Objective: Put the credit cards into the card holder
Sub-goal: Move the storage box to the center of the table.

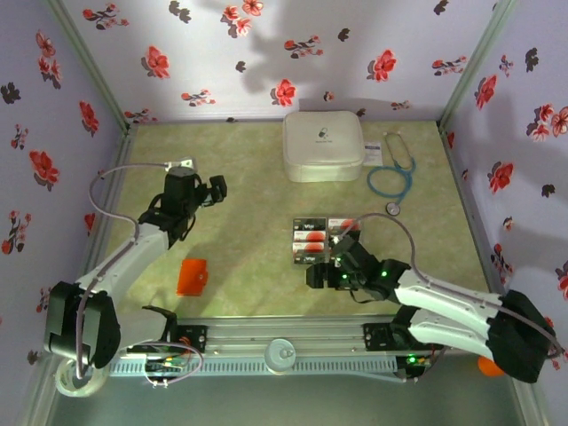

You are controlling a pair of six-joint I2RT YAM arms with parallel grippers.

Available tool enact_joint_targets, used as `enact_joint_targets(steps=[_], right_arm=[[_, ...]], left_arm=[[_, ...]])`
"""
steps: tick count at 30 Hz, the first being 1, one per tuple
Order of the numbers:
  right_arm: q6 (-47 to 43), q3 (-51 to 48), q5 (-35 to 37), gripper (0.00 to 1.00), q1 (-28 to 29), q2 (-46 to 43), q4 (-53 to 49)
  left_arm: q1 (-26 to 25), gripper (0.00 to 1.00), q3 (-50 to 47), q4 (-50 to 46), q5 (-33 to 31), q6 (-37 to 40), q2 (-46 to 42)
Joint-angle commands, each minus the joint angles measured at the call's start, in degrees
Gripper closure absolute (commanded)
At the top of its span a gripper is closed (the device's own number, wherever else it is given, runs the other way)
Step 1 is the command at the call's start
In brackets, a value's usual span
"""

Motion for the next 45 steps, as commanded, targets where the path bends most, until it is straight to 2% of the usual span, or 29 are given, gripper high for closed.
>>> enact_joint_targets(steps=[1,15,31,45], right_arm=[[1.2,1.76,3.81,0.17,0.54,3.54,6.37],[-2.69,6.9,10.92,0.15,0.19,11.82,5.76],[-6.61,12.02,9.03,0.15,-6.6,19.91,10.56],[-8.24,18.52,6.45,0.15,-9.12,27.57,13.06]], left_arm=[[-0.55,0.0,2.14,-1.2,-0.98,-0.83,0.69],[-0.71,0.0,2.49,-1.49,-1.26,-0.82,1.14],[-0.89,0.0,1.87,-2.08,-1.3,-1.0,0.53],[-1.02,0.0,1.03,-1.99,-1.3,-1.19,0.43]])
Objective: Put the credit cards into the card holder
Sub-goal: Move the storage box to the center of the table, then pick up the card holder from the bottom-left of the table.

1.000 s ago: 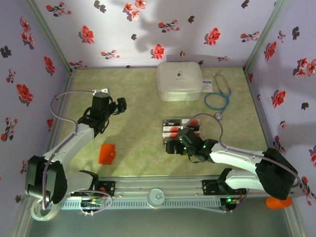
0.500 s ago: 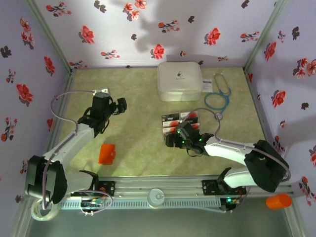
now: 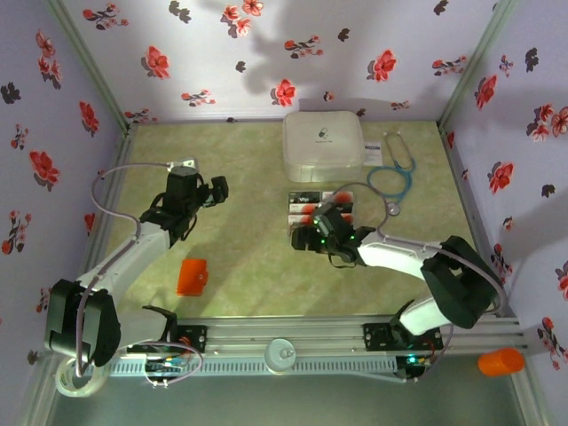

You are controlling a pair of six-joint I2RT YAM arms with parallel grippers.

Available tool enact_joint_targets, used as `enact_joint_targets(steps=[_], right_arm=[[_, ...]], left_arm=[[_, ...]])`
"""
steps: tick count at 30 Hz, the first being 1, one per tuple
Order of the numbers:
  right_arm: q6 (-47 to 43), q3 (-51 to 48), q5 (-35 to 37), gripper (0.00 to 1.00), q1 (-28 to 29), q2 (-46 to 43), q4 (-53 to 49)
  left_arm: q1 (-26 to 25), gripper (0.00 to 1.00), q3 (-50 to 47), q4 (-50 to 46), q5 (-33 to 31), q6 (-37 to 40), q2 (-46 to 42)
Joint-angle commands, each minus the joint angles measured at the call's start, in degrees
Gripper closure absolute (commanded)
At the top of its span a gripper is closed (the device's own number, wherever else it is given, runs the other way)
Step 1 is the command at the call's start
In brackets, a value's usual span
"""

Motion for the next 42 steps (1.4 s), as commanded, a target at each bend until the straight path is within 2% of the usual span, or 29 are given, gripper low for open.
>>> enact_joint_targets(steps=[1,5,10,12,16,19,24,34,39,42], right_arm=[[-1.8,2.87,-0.59,0.15,-1.01,1.6,1.8],[-3.04,4.23,-2.22,0.15,-1.76,2.3,1.6],[-3.22,5.15,-10.07,0.17,-0.84,-0.08,-0.83],[-2.77,5.59,-10.47,0.17,1.16,-1.3,-2.82],[-0.37,9.08,-6.2,0.14,7.25,-1.35,-7.85],[3.84,11.13,-5.91,0.15,11.04,0.23,-6.02],[13.62,14.5,-5.49,0.28,16.96,5.76,1.0],[31.39,25.75,-0.86,0.48,30.36,23.55,11.46],[39.14,26.99,0.29,0.59,33.0,29.55,17.2],[41.27,27.38,1.01,0.62,33.89,31.17,18.98]], left_arm=[[-0.42,0.0,0.37,-1.07,-1.22,-0.71,-0.07],[-0.37,0.0,0.21,-1.54,-1.24,-0.89,-0.17],[-0.37,0.0,-0.2,-3.37,-1.36,-1.2,-1.74],[-0.39,0.0,-0.77,-4.21,-2.08,-2.21,-2.79],[-0.3,0.0,-1.32,-5.93,-2.32,-3.0,-4.57],[0.1,0.0,-0.89,-7.36,-2.3,-3.18,-5.04],[2.42,0.0,0.38,-9.51,-2.23,-3.18,-5.13],[11.42,0.0,2.54,-10.4,0.42,-1.51,-4.29],[14.37,0.0,2.68,-10.37,2.37,-1.6,-4.67],[15.15,0.0,2.83,-10.34,3.63,-1.69,-5.04]])
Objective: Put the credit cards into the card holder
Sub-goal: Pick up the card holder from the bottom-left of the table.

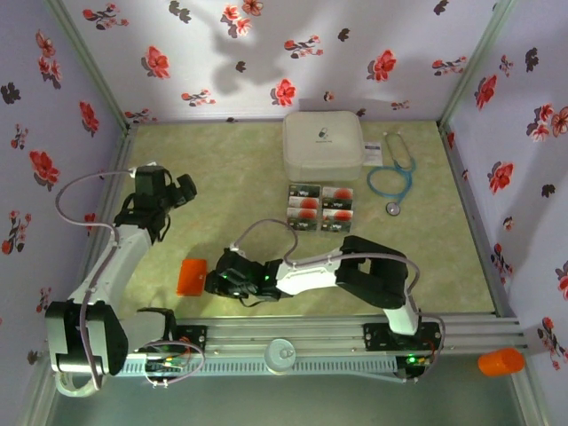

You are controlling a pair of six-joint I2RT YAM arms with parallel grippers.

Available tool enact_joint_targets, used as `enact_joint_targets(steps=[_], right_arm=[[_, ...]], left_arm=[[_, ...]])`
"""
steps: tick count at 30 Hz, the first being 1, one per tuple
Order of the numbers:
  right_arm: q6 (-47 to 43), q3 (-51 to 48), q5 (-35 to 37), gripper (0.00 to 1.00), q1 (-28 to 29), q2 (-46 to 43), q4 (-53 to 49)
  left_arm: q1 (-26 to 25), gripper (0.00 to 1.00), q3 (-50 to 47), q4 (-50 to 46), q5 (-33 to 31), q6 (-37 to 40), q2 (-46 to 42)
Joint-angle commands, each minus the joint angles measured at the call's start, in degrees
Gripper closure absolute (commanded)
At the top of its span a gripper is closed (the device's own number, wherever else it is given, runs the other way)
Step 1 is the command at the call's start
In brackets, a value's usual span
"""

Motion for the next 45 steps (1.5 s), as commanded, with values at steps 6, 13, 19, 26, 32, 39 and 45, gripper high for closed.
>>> enact_joint_targets(steps=[6,13,19,26,32,39,45], right_arm=[[6.55,3.77,2.37,0.63,1.32,3.84,3.83],[7.09,6.0,1.27,0.64,1.24,6.18,4.22],[7.55,7.54,0.16,0.66,1.2,7.92,5.01],[8.68,7.76,-0.81,0.67,1.07,9.29,6.13],[9.34,7.68,-0.88,0.69,0.88,9.79,7.34],[10.74,8.35,-1.91,0.82,0.1,11.68,9.75],[10.6,6.62,-2.82,1.0,-1.52,11.61,13.72]], left_arm=[[1.12,0.0,1.11,-0.54,2.86,0.87,-1.85],[1.21,0.0,0.02,-0.1,3.21,0.85,-2.83],[1.18,0.0,-0.07,0.22,3.38,1.15,-2.67],[1.21,0.0,-0.03,0.76,3.38,1.48,-2.41],[1.22,0.0,-0.24,1.36,3.38,1.56,-2.17],[1.24,0.0,-0.67,1.86,3.38,1.74,-1.91],[1.24,0.0,-0.11,1.45,4.21,1.67,-1.91]])
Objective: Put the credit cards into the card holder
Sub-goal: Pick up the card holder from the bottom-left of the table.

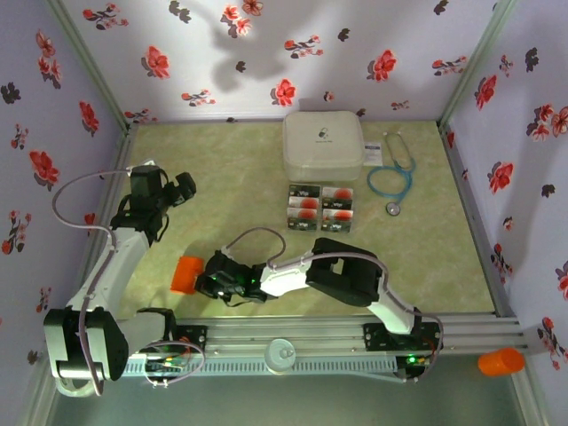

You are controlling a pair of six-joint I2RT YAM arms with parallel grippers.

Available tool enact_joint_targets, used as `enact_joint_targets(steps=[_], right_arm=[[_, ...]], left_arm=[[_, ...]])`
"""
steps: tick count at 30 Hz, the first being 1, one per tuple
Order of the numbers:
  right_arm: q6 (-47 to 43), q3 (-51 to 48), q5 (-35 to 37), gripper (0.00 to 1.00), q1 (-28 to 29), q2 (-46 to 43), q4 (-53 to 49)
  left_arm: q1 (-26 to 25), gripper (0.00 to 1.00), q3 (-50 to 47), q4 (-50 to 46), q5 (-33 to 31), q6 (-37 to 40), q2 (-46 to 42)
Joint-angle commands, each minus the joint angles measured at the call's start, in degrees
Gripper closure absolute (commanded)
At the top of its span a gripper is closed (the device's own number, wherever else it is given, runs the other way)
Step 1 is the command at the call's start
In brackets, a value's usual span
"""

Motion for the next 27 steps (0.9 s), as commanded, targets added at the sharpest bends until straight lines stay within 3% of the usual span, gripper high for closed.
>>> enact_joint_targets(steps=[1,10,19,27], right_arm=[[-0.19,-0.74,-0.65,1.0,-1.64,0.04,3.85],[-11.24,-10.31,-9.6,1.0,-9.91,-12.56,2.64],[-26.63,-16.19,-21.25,1.0,-20.99,-30.11,-11.67],[-34.2,-19.21,-27.07,1.0,-29.76,-41.71,-18.43]], left_arm=[[0.47,0.0,0.03,0.62,1.19,1.2,-0.07],[0.48,0.0,1.29,-1.56,7.25,-0.89,0.02],[0.29,0.0,0.17,1.14,23.72,-8.25,-0.14],[-2.01,0.0,-1.55,10.0,32.93,-18.78,0.65]])
